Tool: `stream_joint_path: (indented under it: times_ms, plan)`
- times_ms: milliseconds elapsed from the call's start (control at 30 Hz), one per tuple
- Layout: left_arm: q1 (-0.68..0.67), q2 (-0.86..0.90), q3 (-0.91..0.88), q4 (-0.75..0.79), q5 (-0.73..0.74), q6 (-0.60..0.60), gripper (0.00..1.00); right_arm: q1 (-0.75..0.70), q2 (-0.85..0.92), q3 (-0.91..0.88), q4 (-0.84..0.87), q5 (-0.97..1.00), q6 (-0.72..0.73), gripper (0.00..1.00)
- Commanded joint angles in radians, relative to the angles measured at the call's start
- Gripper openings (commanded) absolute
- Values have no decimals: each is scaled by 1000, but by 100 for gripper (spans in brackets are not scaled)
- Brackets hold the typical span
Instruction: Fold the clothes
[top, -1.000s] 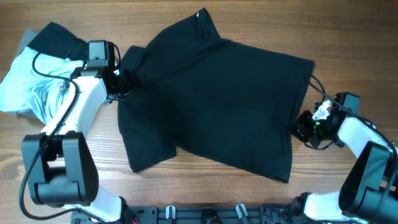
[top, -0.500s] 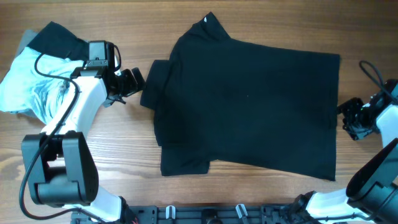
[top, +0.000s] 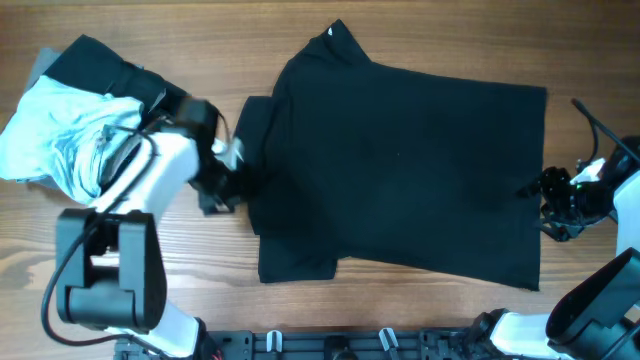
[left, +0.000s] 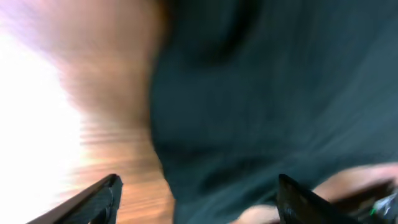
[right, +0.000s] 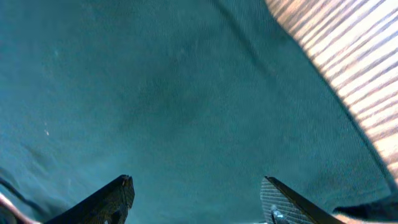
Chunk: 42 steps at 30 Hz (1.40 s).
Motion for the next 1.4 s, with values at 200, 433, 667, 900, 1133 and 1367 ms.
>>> stream_joint_path:
  times_ms: [200, 433, 667, 900, 1133, 1367]
  plan:
    - [-154, -11, -149, -27, 36, 13, 59, 2, -16, -126, 50, 0, -38, 77]
    - [-201, -11, -237, 49, 36, -50, 62, 2, -16, -170, 105, 76, 4, 82]
    - [-201, -11, -237, 56, 37, -198, 20, 2, -16, -170, 126, 80, 52, 83]
    - [-118, -11, -220, -25, 37, -196, 4, 1, -16, -171, 92, 223, 156, 88]
    - [-82, -15, -217, -45, 82, -148, 4, -93, -16, -178, 61, 341, 216, 80]
    - [-82, -15, -217, 1, 108, -148, 4, -117, -16, -320, 131, 342, 268, 61]
